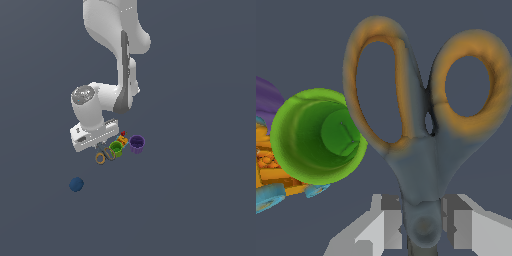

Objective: Pick up a designated object from a clutter of objects.

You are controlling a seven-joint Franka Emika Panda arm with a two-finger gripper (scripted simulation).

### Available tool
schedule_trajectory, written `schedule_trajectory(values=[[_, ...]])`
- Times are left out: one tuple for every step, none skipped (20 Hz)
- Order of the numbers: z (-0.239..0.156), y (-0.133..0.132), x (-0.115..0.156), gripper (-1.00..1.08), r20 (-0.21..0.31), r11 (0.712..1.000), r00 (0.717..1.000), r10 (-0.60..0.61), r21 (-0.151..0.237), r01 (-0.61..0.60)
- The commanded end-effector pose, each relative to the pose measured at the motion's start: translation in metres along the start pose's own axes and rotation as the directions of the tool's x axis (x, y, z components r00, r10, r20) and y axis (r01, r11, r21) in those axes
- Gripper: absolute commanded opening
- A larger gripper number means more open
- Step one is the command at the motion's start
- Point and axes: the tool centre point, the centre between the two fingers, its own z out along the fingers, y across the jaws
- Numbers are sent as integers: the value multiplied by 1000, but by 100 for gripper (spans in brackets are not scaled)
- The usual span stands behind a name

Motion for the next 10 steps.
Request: schedule_trajectory(values=[[-17,-17,-1,-100,-1,1000,1000,0,-1,0],[-23,-23,-2,-100,0,1000,1000,0,-1,0],[-30,-30,-2,-100,0,1000,1000,0,-1,0],[-36,-36,-2,-100,0,1000,1000,0,-1,0],[-43,-43,-3,-100,0,1000,1000,0,-1,0],[-49,-50,-3,-100,0,1000,1000,0,-2,0],[-56,-56,-4,-100,0,1000,1000,0,-2,0],[-63,-63,-4,-100,0,1000,1000,0,-2,0],[-69,-69,-5,-100,1,1000,1000,0,-2,0],[-76,-76,-5,-100,1,1000,1000,0,-2,0]])
